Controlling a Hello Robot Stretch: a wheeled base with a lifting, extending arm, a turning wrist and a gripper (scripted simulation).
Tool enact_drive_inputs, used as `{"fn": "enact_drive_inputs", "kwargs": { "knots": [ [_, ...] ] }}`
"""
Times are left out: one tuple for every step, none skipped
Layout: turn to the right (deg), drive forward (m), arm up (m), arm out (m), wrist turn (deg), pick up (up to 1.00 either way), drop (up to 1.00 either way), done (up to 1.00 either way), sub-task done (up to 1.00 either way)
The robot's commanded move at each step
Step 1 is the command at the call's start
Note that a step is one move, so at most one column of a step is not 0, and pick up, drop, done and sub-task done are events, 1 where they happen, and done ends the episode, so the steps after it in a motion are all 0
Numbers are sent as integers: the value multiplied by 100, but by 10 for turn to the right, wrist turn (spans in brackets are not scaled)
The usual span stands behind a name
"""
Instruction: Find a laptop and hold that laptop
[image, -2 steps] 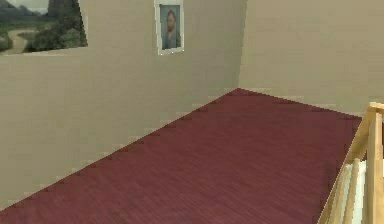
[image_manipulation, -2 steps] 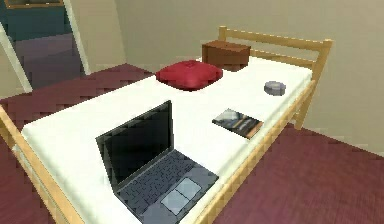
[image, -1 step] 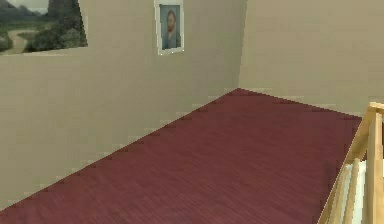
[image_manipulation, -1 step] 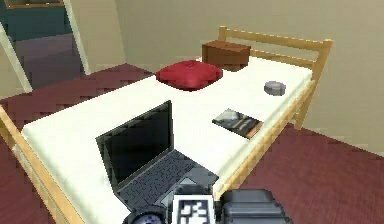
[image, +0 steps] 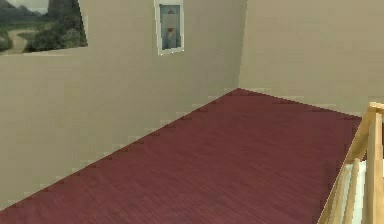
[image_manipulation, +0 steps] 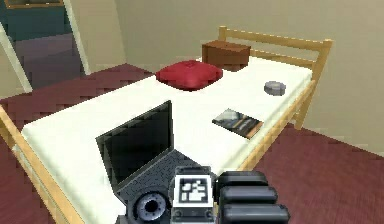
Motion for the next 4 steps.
{"fn": "enact_drive_inputs", "kwargs": {
  "knots": [
    [0,0,0,0,450,0,0,0,0],
    [0,0,0,0,450,0,0,0,0],
    [0,0,0,0,450,0,0,0,0],
    [0,0,0,0,270,0,0,0,0]
  ]
}}
